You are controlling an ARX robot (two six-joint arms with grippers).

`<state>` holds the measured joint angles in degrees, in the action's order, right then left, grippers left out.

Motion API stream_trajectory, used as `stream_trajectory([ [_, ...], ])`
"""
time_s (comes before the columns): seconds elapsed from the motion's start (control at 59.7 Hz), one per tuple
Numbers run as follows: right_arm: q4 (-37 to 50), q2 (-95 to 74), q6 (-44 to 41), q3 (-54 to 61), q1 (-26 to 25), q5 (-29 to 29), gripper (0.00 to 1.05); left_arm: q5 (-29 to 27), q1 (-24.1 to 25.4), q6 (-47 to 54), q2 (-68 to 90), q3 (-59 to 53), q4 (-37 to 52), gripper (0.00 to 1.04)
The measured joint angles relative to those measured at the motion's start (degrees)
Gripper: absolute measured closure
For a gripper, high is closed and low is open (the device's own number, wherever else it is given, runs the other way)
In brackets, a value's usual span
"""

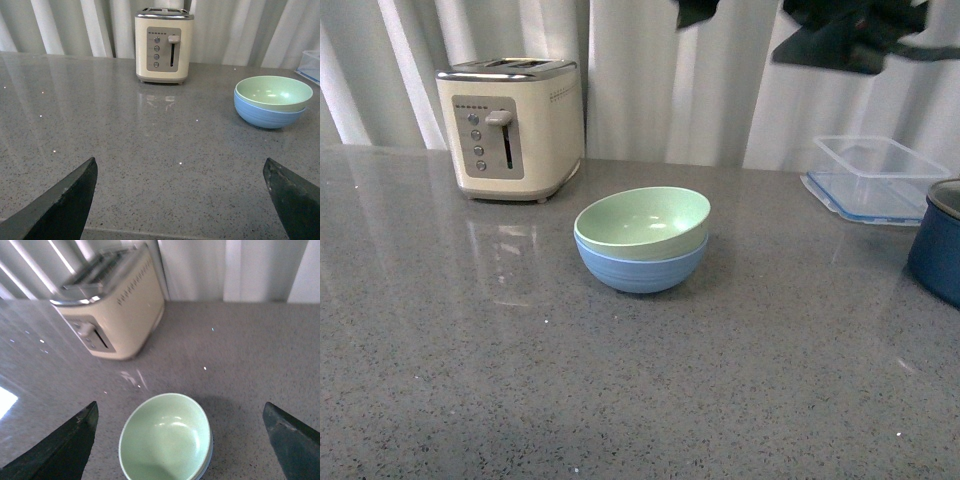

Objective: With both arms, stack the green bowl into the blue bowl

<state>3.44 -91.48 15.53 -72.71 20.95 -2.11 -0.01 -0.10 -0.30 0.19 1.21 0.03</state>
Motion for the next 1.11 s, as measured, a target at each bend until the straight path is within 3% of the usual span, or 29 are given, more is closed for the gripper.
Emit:
stream_trajectory([
  [0.067,5.4,6.3,-1.1,7.5,-0.3,-0.8,0.1,0.0,0.0,0.0,0.0,0.0,0.0,0.07],
  [0.134,20.3,12.2,-7.6,18.2,-0.2,14.8,0.25,0.1,0.0,0.0,0.0,0.0,0.0,0.07],
  [0.168,26.2,14.6,-10.9,23.8,-1.1,19.1,0.34,0.0,0.0,0.0,0.0,0.0,0.0,0.07],
  [0.268,32.8,20.2,-14.2,37.9,-5.3,17.6,0.61,0.0,0.0,0.0,0.0,0.0,0.0,0.07],
  [0.436,36.6,29.7,-15.2,51.2,-10.1,12.7,1.03,0.0,0.0,0.0,0.0,0.0,0.0,0.07],
  [0.788,35.0,44.6,-15.4,64.7,-16.0,6.8,1.04,0.0,0.0,0.0,0.0,0.0,0.0,0.07],
  [0.855,33.9,46.8,-15.4,65.9,-19.0,2.8,1.04,0.0,0.0,0.0,0.0,0.0,0.0,0.07],
  [1.106,28.9,54.9,-15.4,69.0,-20.8,2.2,1.04,0.0,0.0,0.0,0.0,0.0,0.0,0.07],
])
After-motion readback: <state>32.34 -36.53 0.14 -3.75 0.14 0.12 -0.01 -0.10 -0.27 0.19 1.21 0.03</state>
